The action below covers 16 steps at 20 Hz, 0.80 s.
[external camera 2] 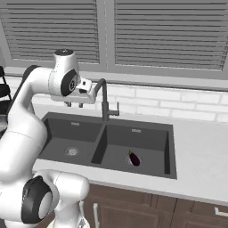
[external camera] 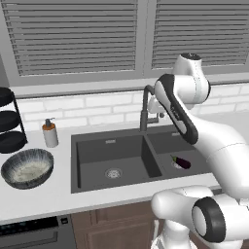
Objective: Pick the eggplant from the sink and place it in the bowl. Then pick the bowl and place it in the microwave. Then close the microwave door and press the start button.
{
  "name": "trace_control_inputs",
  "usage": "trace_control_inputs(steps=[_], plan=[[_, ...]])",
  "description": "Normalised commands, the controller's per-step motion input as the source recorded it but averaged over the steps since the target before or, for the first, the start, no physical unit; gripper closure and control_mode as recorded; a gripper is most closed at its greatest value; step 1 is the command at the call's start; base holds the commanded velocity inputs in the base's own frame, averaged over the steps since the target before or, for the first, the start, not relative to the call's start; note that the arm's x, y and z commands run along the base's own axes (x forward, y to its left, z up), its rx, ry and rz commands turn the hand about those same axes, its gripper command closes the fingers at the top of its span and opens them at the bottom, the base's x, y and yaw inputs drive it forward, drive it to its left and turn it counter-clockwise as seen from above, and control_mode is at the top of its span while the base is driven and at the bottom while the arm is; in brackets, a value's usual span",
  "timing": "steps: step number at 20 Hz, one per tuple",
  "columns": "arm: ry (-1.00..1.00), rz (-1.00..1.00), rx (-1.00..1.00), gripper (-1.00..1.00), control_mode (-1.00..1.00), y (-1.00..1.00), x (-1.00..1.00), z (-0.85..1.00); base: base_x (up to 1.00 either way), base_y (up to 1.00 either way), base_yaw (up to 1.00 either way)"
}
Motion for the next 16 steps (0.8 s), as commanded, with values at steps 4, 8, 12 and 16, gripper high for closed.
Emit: trace_control_inputs(steps=[4, 8, 12, 16], plan=[[0.00, 0.00, -0.01, -1.00, -1.00, 0.00, 0.00, 0.00, 0.00, 0.00, 0.00], [-0.04, 0.00, 0.00, -1.00, -1.00, -0.17, -0.11, -0.07, 0.00, 0.00, 0.00], [0.03, 0.00, 0.00, -1.00, -1.00, -0.94, -0.02, -0.43, 0.00, 0.00, 0.00], [0.21, -0.05, 0.00, -1.00, -1.00, -1.00, 0.00, -0.52, 0.00, 0.00, 0.00]])
